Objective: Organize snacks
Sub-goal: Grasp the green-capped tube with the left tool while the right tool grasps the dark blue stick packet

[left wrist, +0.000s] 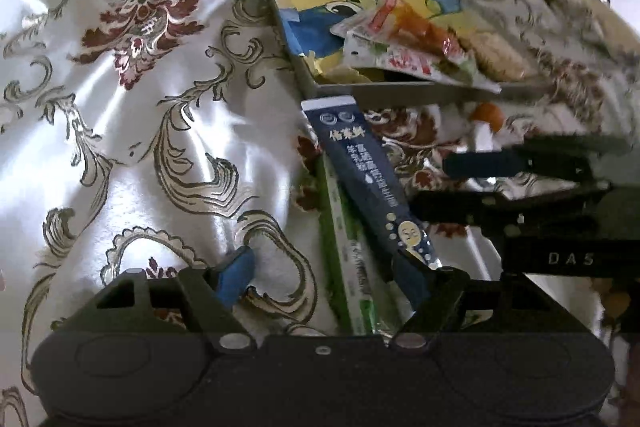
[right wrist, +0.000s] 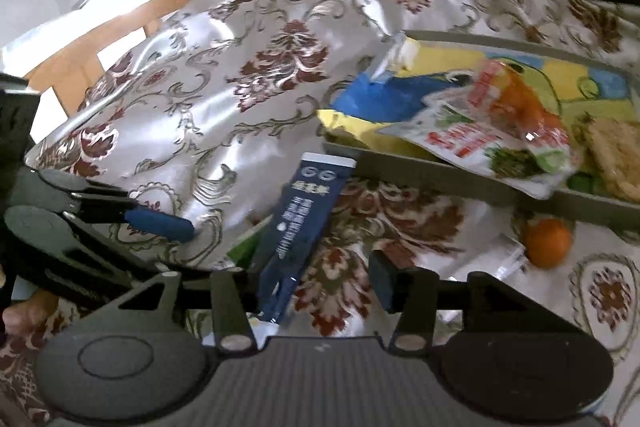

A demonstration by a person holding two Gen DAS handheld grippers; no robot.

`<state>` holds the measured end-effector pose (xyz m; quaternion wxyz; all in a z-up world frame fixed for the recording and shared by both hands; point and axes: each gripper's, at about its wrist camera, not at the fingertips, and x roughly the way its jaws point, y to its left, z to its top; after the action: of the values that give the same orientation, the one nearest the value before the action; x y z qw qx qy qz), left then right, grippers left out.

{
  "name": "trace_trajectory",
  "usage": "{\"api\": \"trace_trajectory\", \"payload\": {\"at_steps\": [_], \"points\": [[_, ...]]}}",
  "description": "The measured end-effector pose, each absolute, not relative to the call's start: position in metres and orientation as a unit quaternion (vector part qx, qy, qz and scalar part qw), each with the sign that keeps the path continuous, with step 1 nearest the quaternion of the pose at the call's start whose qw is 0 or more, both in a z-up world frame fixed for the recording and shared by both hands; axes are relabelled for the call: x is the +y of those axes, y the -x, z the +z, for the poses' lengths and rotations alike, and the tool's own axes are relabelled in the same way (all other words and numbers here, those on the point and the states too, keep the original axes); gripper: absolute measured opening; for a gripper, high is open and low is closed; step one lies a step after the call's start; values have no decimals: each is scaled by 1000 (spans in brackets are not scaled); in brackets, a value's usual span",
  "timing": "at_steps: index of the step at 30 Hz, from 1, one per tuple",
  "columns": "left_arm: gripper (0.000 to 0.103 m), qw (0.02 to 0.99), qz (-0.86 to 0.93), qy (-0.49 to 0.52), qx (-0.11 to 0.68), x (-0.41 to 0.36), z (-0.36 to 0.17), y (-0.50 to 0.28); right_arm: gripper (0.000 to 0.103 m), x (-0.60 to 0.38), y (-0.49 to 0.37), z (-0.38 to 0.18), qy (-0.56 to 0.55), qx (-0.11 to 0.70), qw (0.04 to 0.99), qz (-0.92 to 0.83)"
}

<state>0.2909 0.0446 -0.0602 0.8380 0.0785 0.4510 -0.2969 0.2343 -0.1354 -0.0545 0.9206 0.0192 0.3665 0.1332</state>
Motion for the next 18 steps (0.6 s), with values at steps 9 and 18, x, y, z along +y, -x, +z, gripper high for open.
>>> {"api": "trace_trajectory", "payload": {"at_steps": [9, 18], "points": [[77, 844, -285, -127, 436, 36, -68, -287, 60, -126, -259, -61, -23, 374, 916, 142], [55, 847, -292, -146, 420, 27, -68, -281, 60, -121, -278, -74, -53, 399, 905, 140]]}}
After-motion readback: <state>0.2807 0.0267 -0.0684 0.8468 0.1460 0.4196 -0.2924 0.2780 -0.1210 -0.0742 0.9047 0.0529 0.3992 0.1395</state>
